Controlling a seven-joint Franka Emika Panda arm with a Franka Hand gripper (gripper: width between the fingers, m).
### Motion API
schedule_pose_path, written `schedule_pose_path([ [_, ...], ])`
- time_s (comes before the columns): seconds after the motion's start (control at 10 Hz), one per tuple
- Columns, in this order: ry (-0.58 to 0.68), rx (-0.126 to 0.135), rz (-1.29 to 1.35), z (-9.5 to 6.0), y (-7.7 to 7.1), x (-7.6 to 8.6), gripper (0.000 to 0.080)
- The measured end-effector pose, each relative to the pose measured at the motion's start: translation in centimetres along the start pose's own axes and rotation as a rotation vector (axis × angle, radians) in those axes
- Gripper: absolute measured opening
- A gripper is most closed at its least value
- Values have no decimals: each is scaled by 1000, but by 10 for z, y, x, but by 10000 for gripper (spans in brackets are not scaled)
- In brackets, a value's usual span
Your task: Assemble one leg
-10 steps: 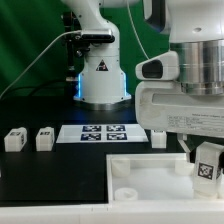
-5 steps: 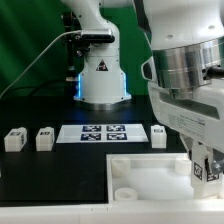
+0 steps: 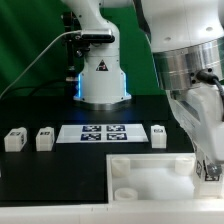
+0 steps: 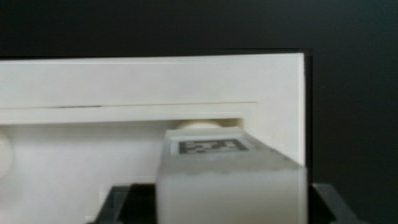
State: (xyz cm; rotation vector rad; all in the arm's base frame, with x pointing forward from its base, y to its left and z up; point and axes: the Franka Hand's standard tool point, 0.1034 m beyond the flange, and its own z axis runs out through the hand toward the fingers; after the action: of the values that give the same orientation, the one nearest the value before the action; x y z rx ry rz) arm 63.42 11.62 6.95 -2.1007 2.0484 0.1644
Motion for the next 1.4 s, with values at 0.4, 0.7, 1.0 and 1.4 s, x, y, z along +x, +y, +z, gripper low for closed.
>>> schedule_pose_path([
  [0.4, 44, -19, -536, -1, 2, -13, 629],
  [0.7, 82, -47, -907, -1, 2, -16, 646],
  [1.0, 95, -77, -1275, -2, 1, -6, 648],
  [1.4, 123, -100, -1657, -6, -6, 2, 648],
])
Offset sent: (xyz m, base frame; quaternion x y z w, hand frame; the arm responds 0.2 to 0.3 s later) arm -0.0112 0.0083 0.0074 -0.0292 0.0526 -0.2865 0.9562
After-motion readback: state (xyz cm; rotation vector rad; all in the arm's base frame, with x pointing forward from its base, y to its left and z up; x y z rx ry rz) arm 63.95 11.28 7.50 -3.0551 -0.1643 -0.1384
